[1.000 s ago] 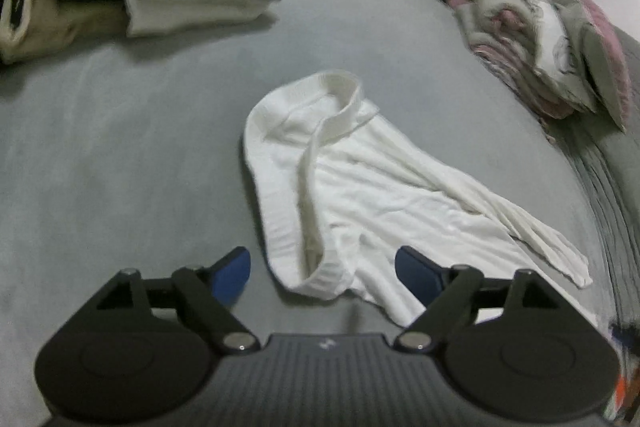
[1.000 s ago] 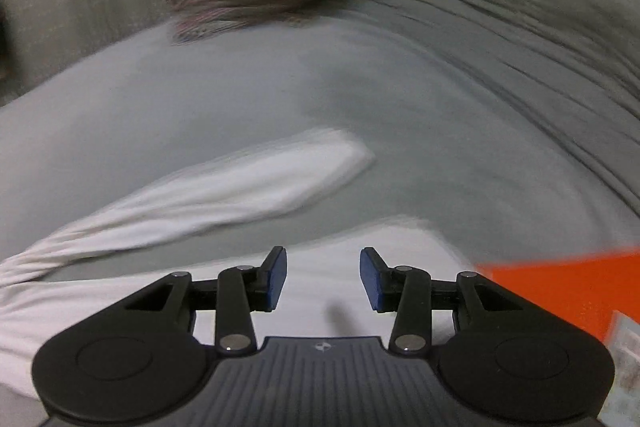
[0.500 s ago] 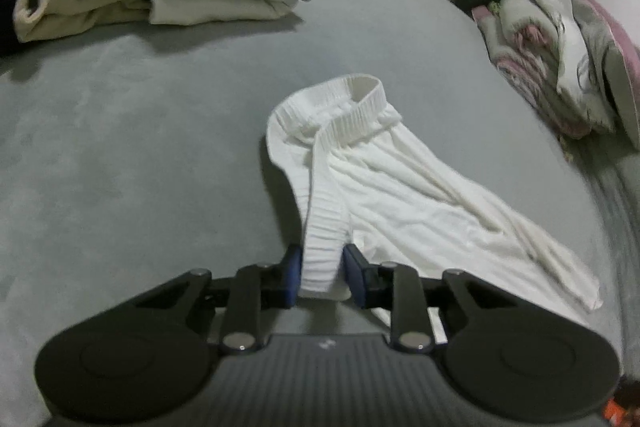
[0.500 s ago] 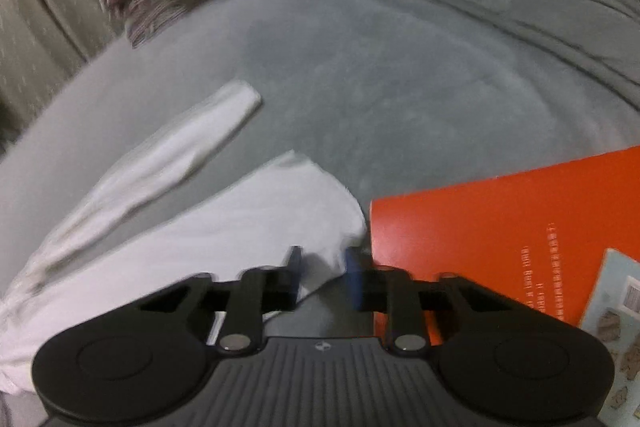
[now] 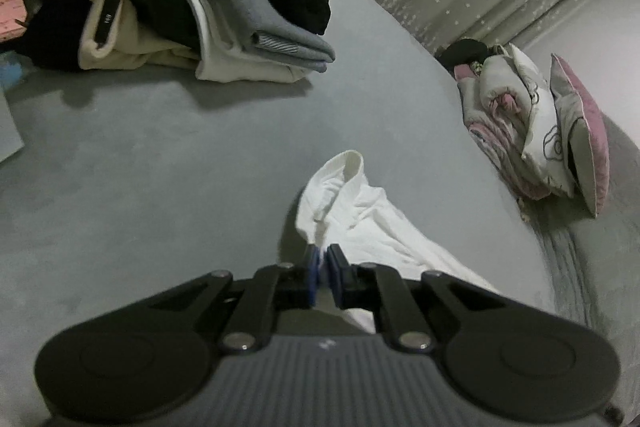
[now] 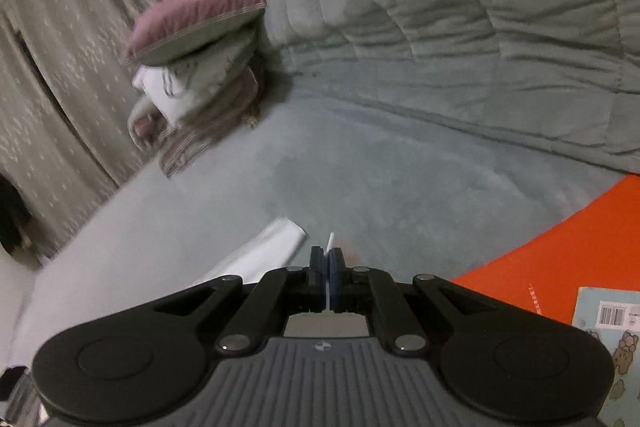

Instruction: Fold clothes

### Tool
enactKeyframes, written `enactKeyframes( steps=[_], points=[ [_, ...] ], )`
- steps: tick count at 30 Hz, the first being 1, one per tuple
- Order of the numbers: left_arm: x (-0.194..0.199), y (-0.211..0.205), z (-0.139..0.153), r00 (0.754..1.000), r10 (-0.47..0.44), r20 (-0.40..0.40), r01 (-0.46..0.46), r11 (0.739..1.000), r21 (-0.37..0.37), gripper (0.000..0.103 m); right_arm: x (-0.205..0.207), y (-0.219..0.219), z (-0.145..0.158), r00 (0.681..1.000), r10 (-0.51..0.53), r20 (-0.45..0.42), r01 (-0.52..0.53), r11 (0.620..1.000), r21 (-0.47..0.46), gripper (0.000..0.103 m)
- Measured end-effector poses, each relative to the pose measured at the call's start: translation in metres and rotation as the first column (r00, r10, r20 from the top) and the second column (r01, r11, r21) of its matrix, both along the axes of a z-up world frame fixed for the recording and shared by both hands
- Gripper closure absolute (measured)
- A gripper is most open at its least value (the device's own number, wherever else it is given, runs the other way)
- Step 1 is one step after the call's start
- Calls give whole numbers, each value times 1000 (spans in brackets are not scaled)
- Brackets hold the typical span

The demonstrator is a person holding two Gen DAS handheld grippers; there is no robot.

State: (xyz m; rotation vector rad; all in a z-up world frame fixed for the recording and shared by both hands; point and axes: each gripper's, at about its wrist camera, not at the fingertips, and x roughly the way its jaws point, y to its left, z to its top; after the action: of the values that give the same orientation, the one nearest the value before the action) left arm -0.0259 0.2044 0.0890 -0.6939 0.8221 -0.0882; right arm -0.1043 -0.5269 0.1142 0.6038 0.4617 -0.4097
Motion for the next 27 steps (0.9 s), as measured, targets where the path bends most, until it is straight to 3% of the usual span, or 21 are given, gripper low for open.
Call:
enactKeyframes(
  steps=[5, 9, 14, 20, 22, 27],
  points=[
    [-4, 9, -1, 1000, 4, 0, -4, 1000, 0, 96, 8, 6, 1, 999, 10, -47, -11, 1000, -16, 98],
    [-8, 15, 15, 997, 24, 71, -22, 999, -28, 98, 11, 10, 23, 996, 15, 84, -11, 999, -40, 98],
    [-26, 8, 18, 995, -24, 101, 23, 1000, 16, 98, -3, 22, 40, 990, 36, 138, -24, 996, -86, 98],
    [-50, -3, -14, 996, -87, -14, 88, 989, 115, 100, -29, 8, 8, 996, 76, -45, -78, 996, -33, 98],
    [-52, -6, -22, 995, -85, -53, 93, 982, 163, 100, -29, 6, -4, 987, 105, -120, -110, 993, -38, 98],
    [-51, -8, -28, 993, -87, -80, 102, 974, 202, 100, -24, 6, -22, 960, 126, -249, -148, 986, -70, 98]
  ],
)
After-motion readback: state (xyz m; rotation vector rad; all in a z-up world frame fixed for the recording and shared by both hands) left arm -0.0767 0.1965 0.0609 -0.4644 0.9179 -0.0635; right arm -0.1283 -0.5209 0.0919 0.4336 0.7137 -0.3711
